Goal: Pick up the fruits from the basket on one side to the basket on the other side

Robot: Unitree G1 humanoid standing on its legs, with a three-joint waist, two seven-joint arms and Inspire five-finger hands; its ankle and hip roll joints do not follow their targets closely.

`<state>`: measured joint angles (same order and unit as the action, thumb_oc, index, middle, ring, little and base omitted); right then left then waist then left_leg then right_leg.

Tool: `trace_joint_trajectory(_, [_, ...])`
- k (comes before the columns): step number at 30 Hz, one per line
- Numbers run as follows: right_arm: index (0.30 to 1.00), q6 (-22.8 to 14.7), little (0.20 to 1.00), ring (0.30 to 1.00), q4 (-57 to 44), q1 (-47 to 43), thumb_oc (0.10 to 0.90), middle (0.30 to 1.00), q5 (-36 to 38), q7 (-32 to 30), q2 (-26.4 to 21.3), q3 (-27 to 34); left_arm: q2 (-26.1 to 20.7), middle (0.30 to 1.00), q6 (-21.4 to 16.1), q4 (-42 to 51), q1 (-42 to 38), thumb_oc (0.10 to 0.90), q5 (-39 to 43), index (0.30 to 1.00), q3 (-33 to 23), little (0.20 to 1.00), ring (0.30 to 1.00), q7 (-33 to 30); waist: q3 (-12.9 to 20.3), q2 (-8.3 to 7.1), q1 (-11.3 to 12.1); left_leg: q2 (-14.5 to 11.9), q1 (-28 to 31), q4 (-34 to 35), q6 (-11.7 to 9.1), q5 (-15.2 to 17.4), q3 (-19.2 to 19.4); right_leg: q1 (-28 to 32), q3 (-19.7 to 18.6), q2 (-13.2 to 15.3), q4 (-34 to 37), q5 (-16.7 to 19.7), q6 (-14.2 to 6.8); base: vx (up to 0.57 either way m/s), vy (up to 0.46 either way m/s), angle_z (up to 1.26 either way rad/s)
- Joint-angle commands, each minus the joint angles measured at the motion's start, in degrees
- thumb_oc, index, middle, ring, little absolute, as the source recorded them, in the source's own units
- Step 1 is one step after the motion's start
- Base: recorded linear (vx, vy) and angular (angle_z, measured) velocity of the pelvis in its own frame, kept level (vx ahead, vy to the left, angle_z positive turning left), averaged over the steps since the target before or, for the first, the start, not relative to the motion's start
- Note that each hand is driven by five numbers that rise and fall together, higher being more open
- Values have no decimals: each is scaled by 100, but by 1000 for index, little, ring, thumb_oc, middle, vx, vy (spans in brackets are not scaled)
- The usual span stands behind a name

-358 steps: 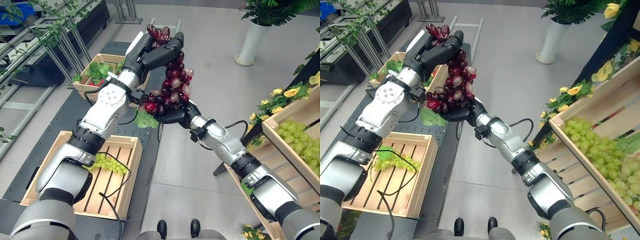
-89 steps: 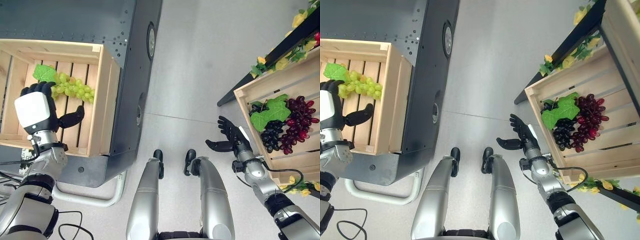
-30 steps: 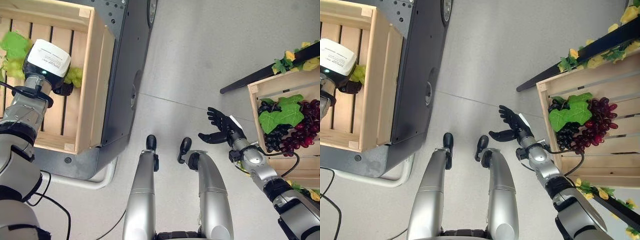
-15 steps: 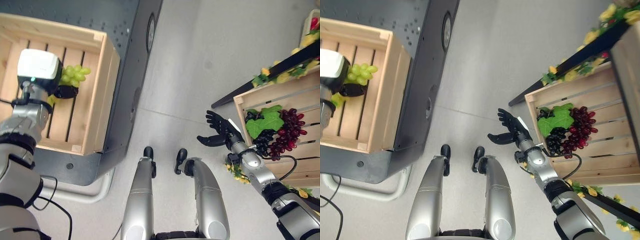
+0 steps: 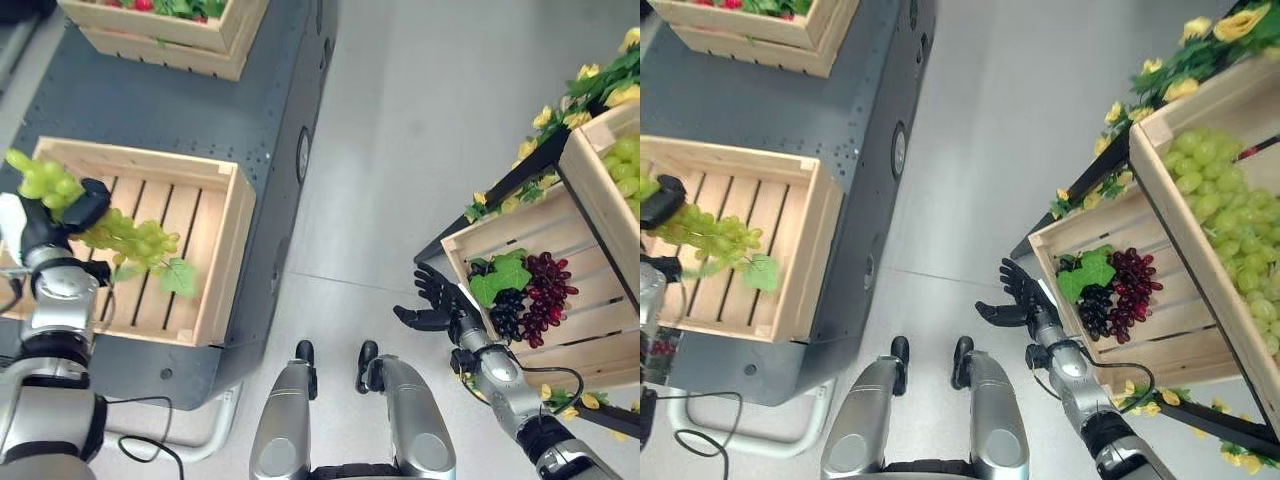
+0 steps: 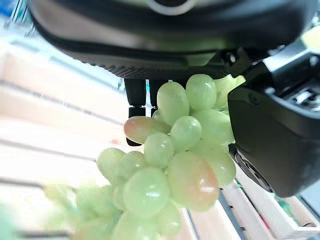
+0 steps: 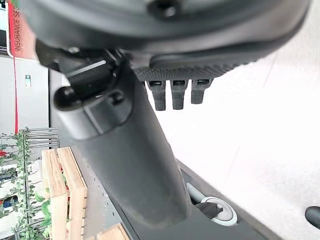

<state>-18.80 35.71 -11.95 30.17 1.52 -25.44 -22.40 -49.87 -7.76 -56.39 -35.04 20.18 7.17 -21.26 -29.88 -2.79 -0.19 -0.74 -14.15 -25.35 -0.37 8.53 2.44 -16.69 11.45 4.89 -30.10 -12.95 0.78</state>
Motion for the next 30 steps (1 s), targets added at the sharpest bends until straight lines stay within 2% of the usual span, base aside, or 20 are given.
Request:
trace_joint_trajectory(1, [900,-556,900,900,-83,120,800,900,315,136,59,370,15,300,-1166,747,193,400,171,300,-348,300,300,-123,1379,468,-57,528,721,921,183,81,-71,950,-162,39,1093,175,-154,129,-99,-6])
trace_joint_trajectory(4, [900,-441,900,900,-43,253,800,900,402,328,187,410,158,300,-1307,1187,461,400,189,300,-424,300,300,17,1702,508,-8,571,1108,1286,183,26,-178,1409,-142,-36,1555,263,-157,130,-110,-3])
trace_joint_trajectory(6, [900,-287,900,900,-12,281,800,900,495,708,246,370,251,300,-1437,1460,588,400,172,300,-399,300,300,107,1951,525,32,579,1357,1574,180,-55,-251,1672,-133,-104,1847,357,-155,106,-141,1])
trace_joint_trajectory(12, [900,-47,900,900,-439,184,800,900,763,1383,97,277,260,300,-1721,2020,490,400,151,300,-265,300,300,417,2259,501,56,538,1762,2339,111,-381,-432,2080,-168,-201,2568,730,-239,33,-124,-1])
trace_joint_trajectory(15, [900,252,900,900,-861,52,800,900,858,1619,-60,241,160,300,-1740,2379,229,400,222,300,-162,300,300,597,2403,482,51,506,1880,2697,81,-543,-442,2185,-173,-235,2913,933,-296,-9,-92,4])
trace_joint_trajectory(18, [900,595,900,900,-1265,-278,800,900,1064,1987,-288,260,95,300,-1586,2834,-176,400,697,300,-7,300,300,925,2524,465,22,473,1926,3035,12,-732,-459,2273,-203,-300,3339,1180,-349,-38,-98,0])
trace_joint_trajectory(20, [900,785,900,900,-1512,-600,800,900,1336,2078,-346,223,170,300,-1542,3051,-464,400,966,300,74,300,300,1009,2565,451,4,474,1872,3035,-14,-730,-472,2290,-231,-325,3507,1271,-354,-57,-60,-1])
trace_joint_trajectory(23, [900,1060,900,900,-1695,-929,800,900,1604,2094,-279,244,278,300,-1586,3213,-679,400,1181,300,168,300,300,1059,2589,452,-13,448,1879,3035,1,-719,-444,2270,-252,-342,3444,1236,-343,-18,-14,-1])
trace_joint_trajectory(24, [900,1277,900,900,-1863,-1155,800,900,1749,2097,-189,278,400,300,-1530,3409,-763,400,1159,300,196,300,300,1056,2620,442,-39,417,1916,3035,6,-700,-377,2266,-285,-358,3377,1182,-316,0,0,0])
trace_joint_trajectory(30, [900,1566,900,900,-2125,-1714,800,900,2099,1966,-3,348,650,300,-1269,3592,-1124,400,1118,300,470,300,300,1285,2746,400,-76,377,1988,3035,9,-647,-290,2328,-332,-413,3369,1113,-277,32,-21,-6])
